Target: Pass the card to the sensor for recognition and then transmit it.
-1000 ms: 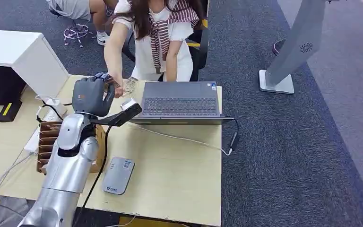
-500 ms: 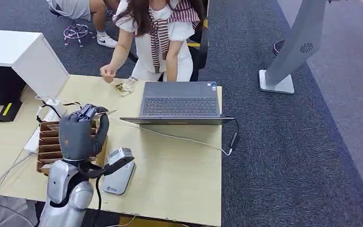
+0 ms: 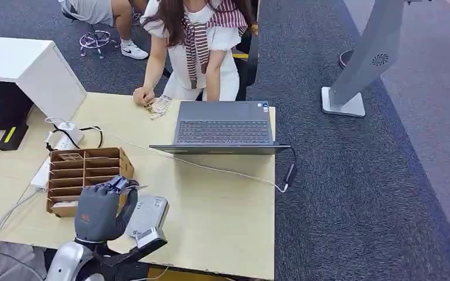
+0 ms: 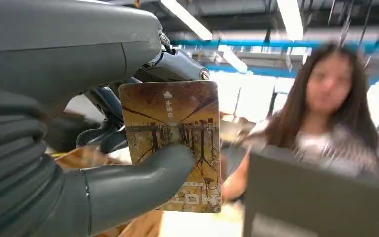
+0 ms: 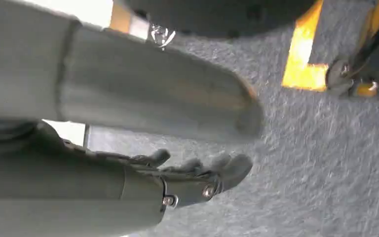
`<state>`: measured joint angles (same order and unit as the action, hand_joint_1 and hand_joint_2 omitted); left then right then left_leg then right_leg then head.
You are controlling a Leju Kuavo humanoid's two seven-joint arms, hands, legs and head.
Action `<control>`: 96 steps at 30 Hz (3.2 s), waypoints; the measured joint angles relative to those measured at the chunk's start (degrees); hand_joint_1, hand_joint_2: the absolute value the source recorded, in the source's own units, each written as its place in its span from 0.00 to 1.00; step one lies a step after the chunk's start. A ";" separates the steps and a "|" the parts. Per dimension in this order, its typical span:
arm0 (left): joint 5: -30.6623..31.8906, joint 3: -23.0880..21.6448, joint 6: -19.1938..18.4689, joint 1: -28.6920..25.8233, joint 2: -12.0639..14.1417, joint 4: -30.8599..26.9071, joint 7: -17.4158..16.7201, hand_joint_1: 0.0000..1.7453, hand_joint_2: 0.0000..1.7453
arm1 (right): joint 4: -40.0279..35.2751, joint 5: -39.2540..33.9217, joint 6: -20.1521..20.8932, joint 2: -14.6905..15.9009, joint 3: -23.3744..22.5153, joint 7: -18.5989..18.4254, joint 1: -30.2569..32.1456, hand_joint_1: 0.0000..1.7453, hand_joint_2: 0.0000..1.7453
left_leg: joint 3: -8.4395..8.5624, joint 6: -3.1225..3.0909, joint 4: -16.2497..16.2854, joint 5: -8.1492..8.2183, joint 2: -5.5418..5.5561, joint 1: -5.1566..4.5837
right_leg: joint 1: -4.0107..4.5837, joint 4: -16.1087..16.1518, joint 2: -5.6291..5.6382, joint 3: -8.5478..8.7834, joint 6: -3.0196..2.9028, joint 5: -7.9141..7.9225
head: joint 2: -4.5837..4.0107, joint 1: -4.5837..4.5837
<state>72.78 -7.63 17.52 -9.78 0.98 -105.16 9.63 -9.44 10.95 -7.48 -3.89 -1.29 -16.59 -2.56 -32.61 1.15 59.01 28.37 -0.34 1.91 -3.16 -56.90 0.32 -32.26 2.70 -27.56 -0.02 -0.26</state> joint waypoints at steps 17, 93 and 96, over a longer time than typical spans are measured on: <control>3.59 -1.22 -9.93 1.58 4.63 8.35 -5.56 1.00 1.00 | 0.00 1.20 1.20 0.83 -1.09 0.63 0.04 0.00 0.00 | 0.00 0.00 0.00 0.00 0.00 0.01 | 0.00 0.00 0.01 -0.01 0.00 0.00 | 0.00 0.00; 6.87 6.40 6.18 48.95 8.81 39.71 -6.02 0.00 1.00 | 0.02 10.38 -4.91 -1.00 2.34 -1.90 -0.69 0.00 0.00 | -0.06 0.08 0.00 -0.34 0.14 0.02 | 0.01 -0.08 -0.12 -0.04 -0.11 0.23 | 0.00 0.00; 6.72 6.54 6.42 49.49 8.83 41.80 -6.19 0.00 1.00 | 0.02 10.36 -4.91 -1.00 2.36 -1.86 -0.66 0.00 0.00 | -0.05 0.09 0.00 -0.35 0.13 0.02 | 0.01 -0.09 -0.10 -0.04 -0.11 0.25 | 0.00 0.00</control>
<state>79.49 -1.09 23.93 39.71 9.81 -63.36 3.43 -9.42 21.31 -12.39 -4.90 1.07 -18.45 -3.21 -32.66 1.24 59.01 28.02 -0.21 1.93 -3.14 -56.99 0.22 -32.29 2.59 -27.32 -0.02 -0.26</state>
